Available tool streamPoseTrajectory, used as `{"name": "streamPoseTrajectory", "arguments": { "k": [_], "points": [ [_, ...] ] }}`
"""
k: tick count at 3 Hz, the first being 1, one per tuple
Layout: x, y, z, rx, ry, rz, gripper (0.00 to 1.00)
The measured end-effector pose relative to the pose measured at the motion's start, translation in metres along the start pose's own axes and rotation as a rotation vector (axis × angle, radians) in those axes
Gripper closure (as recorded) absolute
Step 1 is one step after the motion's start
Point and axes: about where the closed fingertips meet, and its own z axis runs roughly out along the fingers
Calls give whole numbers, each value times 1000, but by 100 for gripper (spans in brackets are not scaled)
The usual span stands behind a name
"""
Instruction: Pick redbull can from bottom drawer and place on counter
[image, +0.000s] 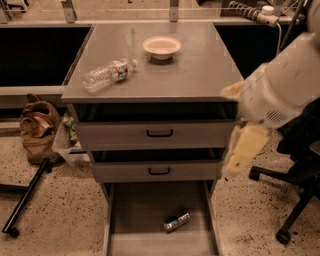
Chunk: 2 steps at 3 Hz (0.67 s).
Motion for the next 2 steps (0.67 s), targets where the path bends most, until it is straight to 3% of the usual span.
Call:
{"name": "streamPoseTrajectory", "arguments": {
  "k": [2],
  "points": [
    [1,39,160,-109,-75,12,0]
  ]
}}
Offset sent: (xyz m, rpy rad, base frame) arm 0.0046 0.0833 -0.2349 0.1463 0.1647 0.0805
